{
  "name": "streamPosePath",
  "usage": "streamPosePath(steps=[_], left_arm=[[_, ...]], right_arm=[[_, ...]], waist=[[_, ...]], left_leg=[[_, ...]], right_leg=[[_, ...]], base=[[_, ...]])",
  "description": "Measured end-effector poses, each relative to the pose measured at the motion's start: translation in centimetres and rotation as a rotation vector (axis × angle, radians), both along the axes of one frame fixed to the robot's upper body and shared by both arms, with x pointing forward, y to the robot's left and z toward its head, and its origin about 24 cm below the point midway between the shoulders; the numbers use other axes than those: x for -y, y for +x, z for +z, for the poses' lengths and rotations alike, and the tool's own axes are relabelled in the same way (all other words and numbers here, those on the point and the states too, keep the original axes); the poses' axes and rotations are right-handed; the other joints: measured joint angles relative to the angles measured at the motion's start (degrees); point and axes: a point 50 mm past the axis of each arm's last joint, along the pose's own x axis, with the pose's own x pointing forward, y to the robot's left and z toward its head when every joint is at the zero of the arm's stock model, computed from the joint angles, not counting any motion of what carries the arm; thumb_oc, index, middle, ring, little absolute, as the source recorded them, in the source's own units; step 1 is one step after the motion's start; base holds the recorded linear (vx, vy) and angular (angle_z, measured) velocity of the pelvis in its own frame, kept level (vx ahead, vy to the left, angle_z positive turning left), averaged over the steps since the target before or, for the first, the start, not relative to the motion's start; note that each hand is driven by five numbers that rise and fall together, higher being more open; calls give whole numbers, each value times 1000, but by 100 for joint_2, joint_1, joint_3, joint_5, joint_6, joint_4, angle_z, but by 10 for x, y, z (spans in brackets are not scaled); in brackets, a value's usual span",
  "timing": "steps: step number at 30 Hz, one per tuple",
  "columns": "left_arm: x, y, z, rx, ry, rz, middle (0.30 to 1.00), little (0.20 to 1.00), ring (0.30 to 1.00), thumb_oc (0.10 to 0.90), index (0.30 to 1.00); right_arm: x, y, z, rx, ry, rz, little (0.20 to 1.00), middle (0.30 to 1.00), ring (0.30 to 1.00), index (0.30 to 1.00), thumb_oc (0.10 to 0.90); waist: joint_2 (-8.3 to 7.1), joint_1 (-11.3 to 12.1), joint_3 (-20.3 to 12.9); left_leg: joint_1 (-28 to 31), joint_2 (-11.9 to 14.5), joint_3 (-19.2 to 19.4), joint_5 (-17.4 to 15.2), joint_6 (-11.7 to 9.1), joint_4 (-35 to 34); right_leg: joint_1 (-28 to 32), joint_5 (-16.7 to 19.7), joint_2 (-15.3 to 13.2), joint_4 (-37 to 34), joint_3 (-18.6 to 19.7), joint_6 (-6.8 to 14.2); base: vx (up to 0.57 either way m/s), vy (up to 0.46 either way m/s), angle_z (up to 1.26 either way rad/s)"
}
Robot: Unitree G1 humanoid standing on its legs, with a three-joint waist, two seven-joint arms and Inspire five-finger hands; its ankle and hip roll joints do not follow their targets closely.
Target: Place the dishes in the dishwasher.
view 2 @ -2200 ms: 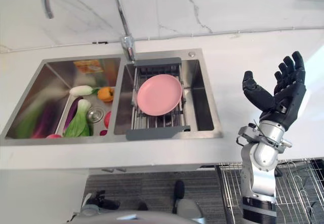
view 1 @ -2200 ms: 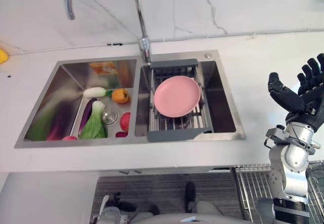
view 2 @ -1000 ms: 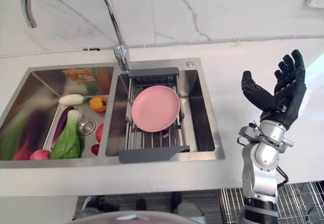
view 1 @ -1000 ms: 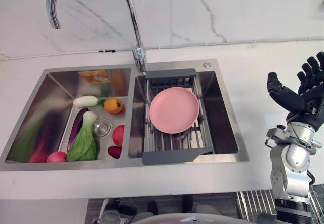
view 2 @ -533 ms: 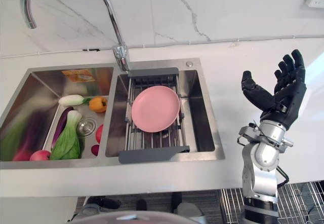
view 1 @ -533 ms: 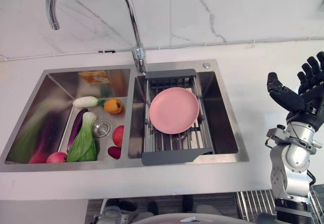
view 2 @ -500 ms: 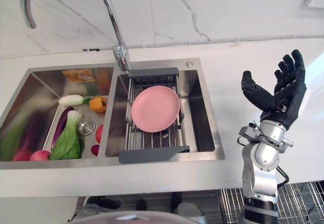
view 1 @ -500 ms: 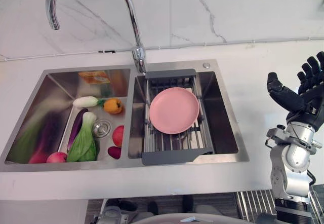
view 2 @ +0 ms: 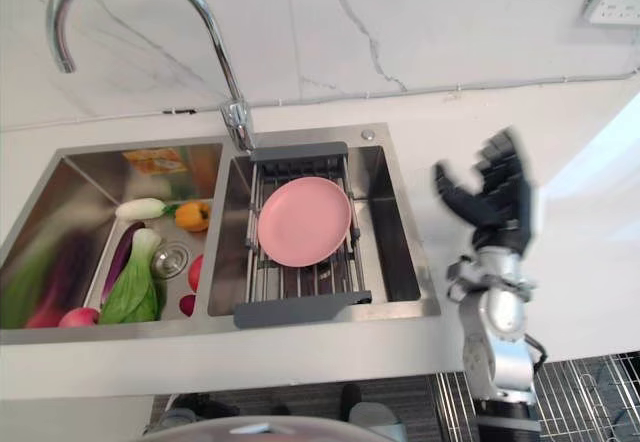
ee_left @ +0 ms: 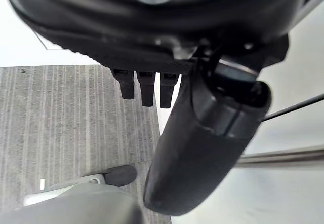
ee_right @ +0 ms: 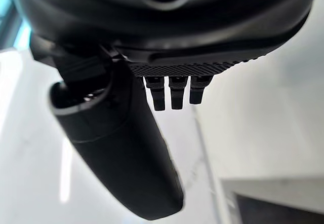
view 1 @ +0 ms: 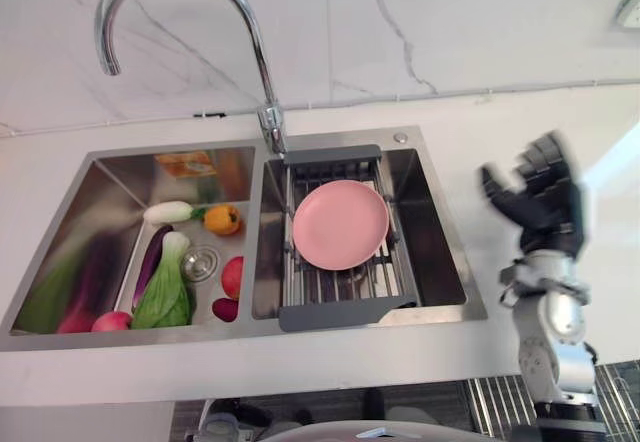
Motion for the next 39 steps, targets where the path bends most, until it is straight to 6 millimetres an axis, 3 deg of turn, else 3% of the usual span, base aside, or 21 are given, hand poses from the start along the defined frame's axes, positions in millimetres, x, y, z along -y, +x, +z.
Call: streamPosePath(steps=[2,6,7,11,16,18,22,28,29,34,39], left_arm=[[2,2,0,12,-14,12,900,900,900,800,900],[-2,-8,-2,2,-40,100,900,900,900,800,900],[-3,-16,-4,-35,-43,114,900,900,900,800,900],[-8,-30,-5,-70,-32,111,900,900,900,800,900],[-12,-34,-6,-86,-23,89,900,900,900,800,900],[-13,-35,-6,-92,-20,85,900,900,900,800,900],[-14,-32,-5,-93,-10,50,900,900,900,800,900],[-13,-27,-4,-90,0,7,900,900,900,800,900],[-14,-24,-4,-86,-1,3,900,900,900,800,900],[-15,-24,-4,-90,0,3,900,900,900,800,900],[-16,-24,-4,-92,1,3,900,900,900,800,900]], right_arm=[[-4,0,-6,-36,-18,41,900,900,900,900,800],[2,1,0,-52,-152,71,900,900,900,900,800],[8,0,7,-73,-311,108,900,900,900,900,800],[9,-3,36,-17,-556,181,900,900,900,900,800],[5,-5,81,56,-949,321,900,900,900,900,800],[-1,-4,88,77,-1025,371,900,900,900,900,800],[-25,6,91,80,-1244,572,900,900,900,900,800],[-46,13,92,91,-1425,746,900,900,900,900,800],[-47,14,95,84,-1517,782,900,900,900,900,800],[-52,17,92,79,-1616,824,900,900,900,900,800],[-50,19,75,8,-1668,885,900,900,900,900,800]], waist=[[50,14,38],[-25,72,46],[-45,99,38],[-62,89,27],[-101,68,-14],[-126,48,-37],[-167,43,-109],[-218,171,-148],[-231,215,-159],[-278,295,-181],[-299,325,-175]], left_leg=[[8,-5,-3,-1,2,-47],[38,-50,-31,-25,43,-47],[41,-71,-33,-18,82,-47],[43,-85,-30,0,109,-48],[25,-84,-24,9,122,-48],[29,-84,-16,12,126,-48],[60,-91,3,24,144,-47],[58,-92,3,31,153,-46],[56,-93,-15,33,155,-47],[51,-98,-24,36,157,-46],[8,-98,-33,36,157,-46]], right_leg=[[3,16,-4,0,-41,-10],[14,61,-50,-26,-68,54],[13,82,-73,-23,-69,74],[13,123,-87,-20,-63,64],[14,146,-88,-7,-55,58],[14,150,-87,-6,-48,56],[9,172,-89,-8,-22,72],[11,186,-91,-8,-26,62],[13,187,-91,-8,-39,63],[9,187,-94,-8,-47,63],[1,186,-96,-15,-59,64]], base=[[13,-4,9],[16,5,6],[0,0,0],[0,6,-1],[-3,3,-1],[-4,5,-2],[-1,3,-1],[0,0,0],[0,0,0],[0,2,1],[0,0,0]])
